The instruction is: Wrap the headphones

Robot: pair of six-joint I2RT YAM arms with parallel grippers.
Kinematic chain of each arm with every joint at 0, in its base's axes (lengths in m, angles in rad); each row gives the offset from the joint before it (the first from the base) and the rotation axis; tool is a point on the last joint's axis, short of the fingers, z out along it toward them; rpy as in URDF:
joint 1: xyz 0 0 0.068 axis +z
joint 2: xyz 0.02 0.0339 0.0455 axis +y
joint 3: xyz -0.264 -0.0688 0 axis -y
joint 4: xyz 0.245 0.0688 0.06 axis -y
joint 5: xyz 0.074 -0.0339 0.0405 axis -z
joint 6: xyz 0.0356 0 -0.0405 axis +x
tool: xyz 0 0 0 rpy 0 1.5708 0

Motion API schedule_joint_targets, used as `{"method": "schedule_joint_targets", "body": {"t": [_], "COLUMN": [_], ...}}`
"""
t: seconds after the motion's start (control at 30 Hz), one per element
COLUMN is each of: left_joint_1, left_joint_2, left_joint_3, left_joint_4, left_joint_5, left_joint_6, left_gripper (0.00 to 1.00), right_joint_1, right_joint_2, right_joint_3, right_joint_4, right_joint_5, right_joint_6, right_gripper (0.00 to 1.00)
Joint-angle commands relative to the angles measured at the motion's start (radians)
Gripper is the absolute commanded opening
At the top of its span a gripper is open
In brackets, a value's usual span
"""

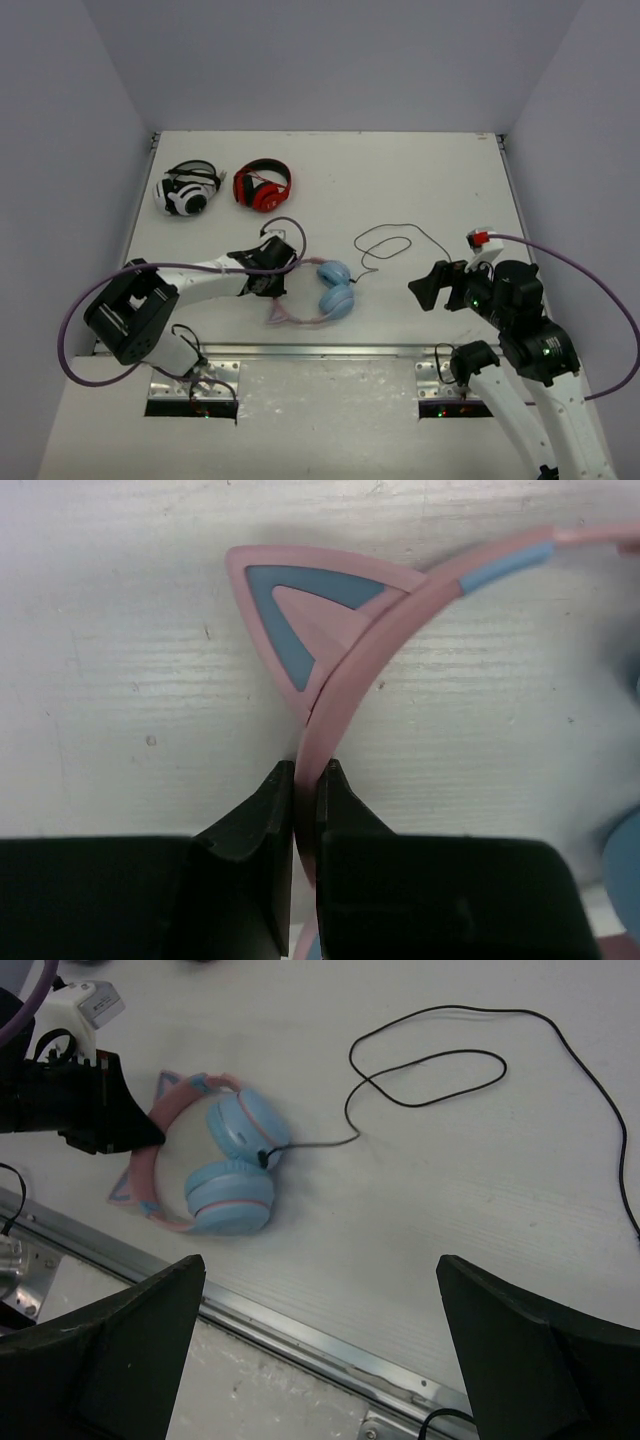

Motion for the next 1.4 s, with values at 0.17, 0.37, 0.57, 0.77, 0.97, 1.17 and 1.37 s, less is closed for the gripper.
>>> {"method": "schedule_joint_targets", "body": {"t": [0.17, 0.37, 0.57, 0.77, 0.97, 1.17, 1.37], "left_joint_1": [-0.075, -0.083, -0.083, -0.083, -0.082, -0.083, -0.083], "left_joint_2": [-0.254, -0.427, -0.435, -0.420, -0.458, -0.463, -0.474], "left_joint_3": [0.145, 0.414, 0.583, 0.759, 0.834, 0.861, 0.841], "left_joint_4": [-0.233, -0.469, -0.604, -0.674, -0.677, -0.666, -0.605], "left_joint_5": [-0.118, -0.253, -0.338, -0.332, -0.290, -0.281, -0.388], "left_joint_6": [-0.046, 0.008, 0.074, 0.091, 0.095, 0.094, 0.123], "left_gripper": [0.00, 0.00, 0.00, 0.00, 0.00, 0.00, 0.00], "right_joint_1": [0.006, 0.004, 0.006, 0.004, 0.004, 0.006, 0.006], "right_joint_2": [-0.045, 0.046, 0.330, 0.644, 0.893, 1.050, 1.081], "right_joint_3": [-0.151, -0.400, -0.445, -0.440, -0.364, -0.330, -0.339], "right_joint_4": [0.311, 0.853, 1.301, 1.628, 1.778, 1.954, 1.985], "right_joint_5": [-0.052, -0.282, -0.418, -0.359, -0.463, -0.511, -0.512], "right_joint_6": [0.071, 0.074, -0.061, -0.133, -0.096, -0.029, 0.022], "right_gripper": [0.99, 0.99, 0.99, 0.95, 0.82, 0.45, 0.01]}}
